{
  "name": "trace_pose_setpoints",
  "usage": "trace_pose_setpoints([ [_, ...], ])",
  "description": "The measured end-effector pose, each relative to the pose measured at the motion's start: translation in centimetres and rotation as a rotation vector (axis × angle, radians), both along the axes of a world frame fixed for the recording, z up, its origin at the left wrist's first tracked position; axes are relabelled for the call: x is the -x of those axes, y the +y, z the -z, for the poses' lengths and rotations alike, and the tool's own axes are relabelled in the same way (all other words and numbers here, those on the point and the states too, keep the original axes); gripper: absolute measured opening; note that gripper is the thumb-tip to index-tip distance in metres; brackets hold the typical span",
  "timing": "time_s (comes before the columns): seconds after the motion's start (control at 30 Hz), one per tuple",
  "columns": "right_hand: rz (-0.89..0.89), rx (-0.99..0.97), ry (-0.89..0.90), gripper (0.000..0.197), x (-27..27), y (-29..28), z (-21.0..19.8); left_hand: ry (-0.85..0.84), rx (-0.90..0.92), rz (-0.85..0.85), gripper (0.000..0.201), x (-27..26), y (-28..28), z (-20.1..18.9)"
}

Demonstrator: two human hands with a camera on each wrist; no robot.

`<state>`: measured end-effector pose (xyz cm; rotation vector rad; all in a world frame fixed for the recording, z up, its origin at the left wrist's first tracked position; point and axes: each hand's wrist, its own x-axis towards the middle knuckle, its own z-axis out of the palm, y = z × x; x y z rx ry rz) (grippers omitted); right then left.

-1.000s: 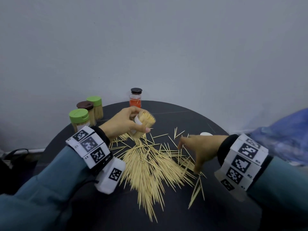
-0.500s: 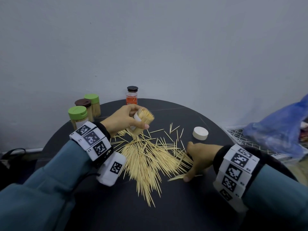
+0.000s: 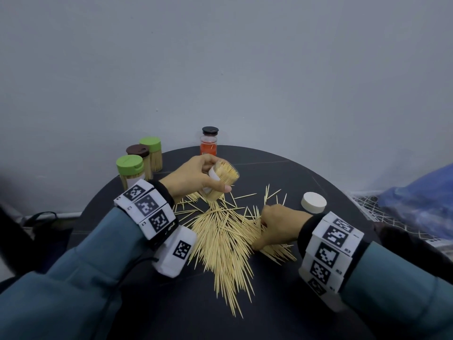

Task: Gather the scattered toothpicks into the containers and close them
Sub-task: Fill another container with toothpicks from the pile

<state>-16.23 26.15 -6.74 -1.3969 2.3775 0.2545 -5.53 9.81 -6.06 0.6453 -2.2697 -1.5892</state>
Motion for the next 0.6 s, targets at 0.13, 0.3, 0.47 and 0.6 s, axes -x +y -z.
trace_pose_setpoints([
  [0.13,-0.001,0.006,-0.006,0.051,-0.2,-1.2,0.0,-0.005,-0.001,-0.002,0.061,0.1,-0.2,0.1],
  [0.3,-0.041,-0.030,0.015,0.035,-0.6,-2.3,0.2,-0.012,-0.004,-0.009,0.063,0.2,-0.5,0.3],
  [0.47,-0.079,-0.063,0.045,0.031,-0.8,-2.9,0.8,-0.027,0.014,-0.002,0.063,0.2,-0.5,0.4],
  [0.6,-0.113,-0.088,0.041,0.034,-0.7,-3.1,0.3,-0.027,0.014,0.002,0.062,0.1,-0.3,0.4],
])
